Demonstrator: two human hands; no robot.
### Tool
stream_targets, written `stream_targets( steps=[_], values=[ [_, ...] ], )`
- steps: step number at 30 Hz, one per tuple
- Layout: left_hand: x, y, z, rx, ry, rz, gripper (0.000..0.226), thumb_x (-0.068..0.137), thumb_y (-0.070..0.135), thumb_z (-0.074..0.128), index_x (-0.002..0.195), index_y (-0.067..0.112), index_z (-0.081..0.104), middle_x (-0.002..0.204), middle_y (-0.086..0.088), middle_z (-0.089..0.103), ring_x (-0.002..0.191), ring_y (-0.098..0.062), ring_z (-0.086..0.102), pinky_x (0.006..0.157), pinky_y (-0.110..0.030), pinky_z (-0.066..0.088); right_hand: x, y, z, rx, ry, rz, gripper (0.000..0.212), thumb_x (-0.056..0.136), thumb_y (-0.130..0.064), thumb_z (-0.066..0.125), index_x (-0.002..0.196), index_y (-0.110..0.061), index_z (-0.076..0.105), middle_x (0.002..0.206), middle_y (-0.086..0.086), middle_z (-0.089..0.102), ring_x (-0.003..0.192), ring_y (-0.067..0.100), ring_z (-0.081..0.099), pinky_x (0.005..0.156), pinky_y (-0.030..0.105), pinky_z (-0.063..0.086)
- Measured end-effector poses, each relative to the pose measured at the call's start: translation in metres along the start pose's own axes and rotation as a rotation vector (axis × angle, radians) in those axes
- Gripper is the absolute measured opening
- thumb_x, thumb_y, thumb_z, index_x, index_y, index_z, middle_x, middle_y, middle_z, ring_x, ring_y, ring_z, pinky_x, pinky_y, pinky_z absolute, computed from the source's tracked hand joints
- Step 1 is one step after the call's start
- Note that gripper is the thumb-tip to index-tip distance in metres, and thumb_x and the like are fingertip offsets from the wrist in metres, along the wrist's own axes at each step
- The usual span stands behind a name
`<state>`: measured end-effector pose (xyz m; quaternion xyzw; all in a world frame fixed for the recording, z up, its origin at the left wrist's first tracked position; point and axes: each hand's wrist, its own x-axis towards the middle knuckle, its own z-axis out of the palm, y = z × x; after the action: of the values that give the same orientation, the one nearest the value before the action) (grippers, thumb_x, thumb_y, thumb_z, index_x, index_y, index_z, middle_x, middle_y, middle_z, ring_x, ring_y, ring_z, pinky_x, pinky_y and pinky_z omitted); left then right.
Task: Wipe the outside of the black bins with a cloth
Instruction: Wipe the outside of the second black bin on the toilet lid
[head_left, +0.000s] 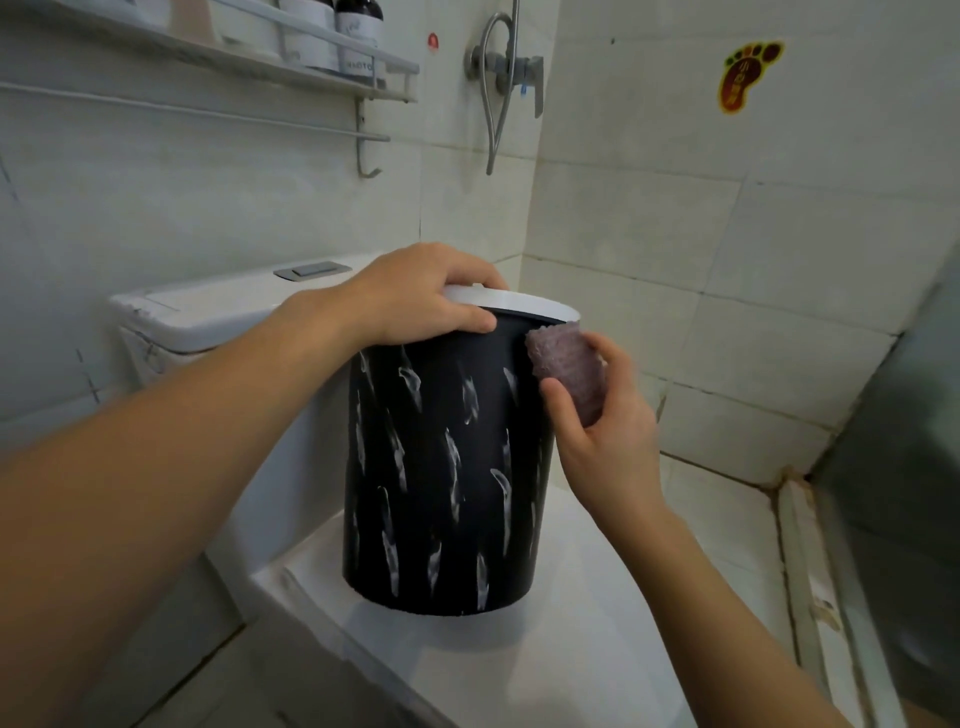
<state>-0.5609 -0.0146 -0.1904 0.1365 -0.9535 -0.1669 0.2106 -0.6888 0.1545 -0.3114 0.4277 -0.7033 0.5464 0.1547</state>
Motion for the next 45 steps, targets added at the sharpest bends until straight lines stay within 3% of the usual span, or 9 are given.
stream_targets(
  steps=[4, 8, 12, 20, 25, 31, 34, 39, 45],
  values=[
    [0.004, 0.001, 0.001, -0.024, 0.000, 0.027, 0.033, 0.073, 0.046, 0.061, 0.104, 0.038, 0.071, 0.101, 0.013, 0.070, 0.101, -0.013, 0.062, 0.096, -0.045, 0.047, 0.010, -0.007, -0.001, -0.122, 0.001, -0.105, 0.047, 0.086, -0.051, 0.057, 0.129, -0.037, 0.045, 0.112, -0.019, 0.058, 0.091, -0.005, 0.046, 0.072, 0.009, 0.034],
    [0.007, -0.004, 0.002, -0.041, 0.008, 0.052, 0.022, 0.085, 0.031, 0.068, 0.107, 0.033, 0.070, 0.101, 0.010, 0.069, 0.101, -0.014, 0.062, 0.095, -0.041, 0.048, 0.017, -0.013, -0.003, -0.204, 0.015, -0.187, 0.045, 0.088, -0.041, 0.066, 0.129, -0.025, 0.057, 0.113, -0.006, 0.064, 0.091, 0.011, 0.057, 0.074, 0.024, 0.039],
    [0.012, -0.007, 0.001, -0.035, -0.014, 0.017, 0.018, 0.090, 0.018, 0.066, 0.103, 0.031, 0.066, 0.096, 0.012, 0.065, 0.098, -0.016, 0.061, 0.087, -0.033, 0.047, 0.024, -0.019, -0.003, -0.275, 0.007, -0.230, 0.048, 0.087, -0.055, 0.055, 0.126, -0.028, 0.060, 0.100, -0.005, 0.059, 0.078, 0.010, 0.050, 0.065, 0.026, 0.038],
    [0.009, -0.008, 0.002, 0.012, -0.014, -0.052, 0.014, 0.090, 0.024, 0.063, 0.096, 0.036, 0.060, 0.092, 0.015, 0.061, 0.093, -0.014, 0.057, 0.077, -0.032, 0.042, 0.017, -0.022, 0.014, -0.303, 0.027, -0.266, 0.041, 0.086, -0.041, 0.070, 0.122, -0.023, 0.063, 0.097, 0.001, 0.064, 0.078, 0.023, 0.062, 0.060, 0.032, 0.049],
    [0.005, -0.008, 0.000, -0.018, -0.018, -0.061, 0.021, 0.091, 0.024, 0.062, 0.093, 0.044, 0.058, 0.090, 0.020, 0.059, 0.092, -0.012, 0.055, 0.077, -0.031, 0.039, 0.022, -0.024, 0.011, -0.361, 0.068, -0.424, 0.031, 0.083, -0.028, 0.077, 0.111, -0.017, 0.071, 0.087, 0.005, 0.064, 0.068, 0.027, 0.060, 0.052, 0.033, 0.049],
    [0.001, -0.005, -0.001, -0.053, -0.043, -0.048, 0.028, 0.093, 0.024, 0.061, 0.100, 0.051, 0.058, 0.096, 0.025, 0.058, 0.099, -0.011, 0.055, 0.084, -0.033, 0.041, 0.028, -0.027, 0.011, -0.370, 0.079, -0.405, 0.038, 0.087, -0.031, 0.072, 0.121, -0.016, 0.064, 0.101, 0.002, 0.069, 0.084, 0.024, 0.064, 0.065, 0.031, 0.049],
    [0.001, -0.004, 0.000, -0.040, -0.031, -0.048, 0.030, 0.092, 0.023, 0.062, 0.101, 0.051, 0.057, 0.098, 0.021, 0.059, 0.100, -0.013, 0.054, 0.086, -0.032, 0.041, 0.018, -0.023, 0.014, -0.292, 0.079, -0.377, 0.035, 0.086, -0.027, 0.074, 0.118, -0.013, 0.067, 0.095, 0.004, 0.068, 0.078, 0.026, 0.064, 0.062, 0.033, 0.052],
    [0.002, -0.006, -0.001, -0.018, -0.034, -0.081, 0.017, 0.092, 0.023, 0.060, 0.101, 0.038, 0.061, 0.098, 0.015, 0.060, 0.097, -0.015, 0.055, 0.078, -0.032, 0.041, 0.013, -0.020, 0.005, -0.354, 0.013, -0.555, 0.031, 0.086, -0.024, 0.074, 0.114, -0.013, 0.071, 0.088, 0.004, 0.063, 0.069, 0.022, 0.058, 0.052, 0.034, 0.050],
    [0.006, -0.005, 0.003, -0.023, -0.008, -0.080, 0.010, 0.090, 0.027, 0.061, 0.097, 0.033, 0.063, 0.090, 0.014, 0.062, 0.091, -0.007, 0.055, 0.073, -0.028, 0.040, 0.038, -0.038, 0.003, -0.420, 0.002, -0.510, 0.031, 0.090, -0.029, 0.069, 0.120, -0.021, 0.068, 0.090, 0.005, 0.065, 0.075, 0.026, 0.059, 0.054, 0.031, 0.045]
  ],
)
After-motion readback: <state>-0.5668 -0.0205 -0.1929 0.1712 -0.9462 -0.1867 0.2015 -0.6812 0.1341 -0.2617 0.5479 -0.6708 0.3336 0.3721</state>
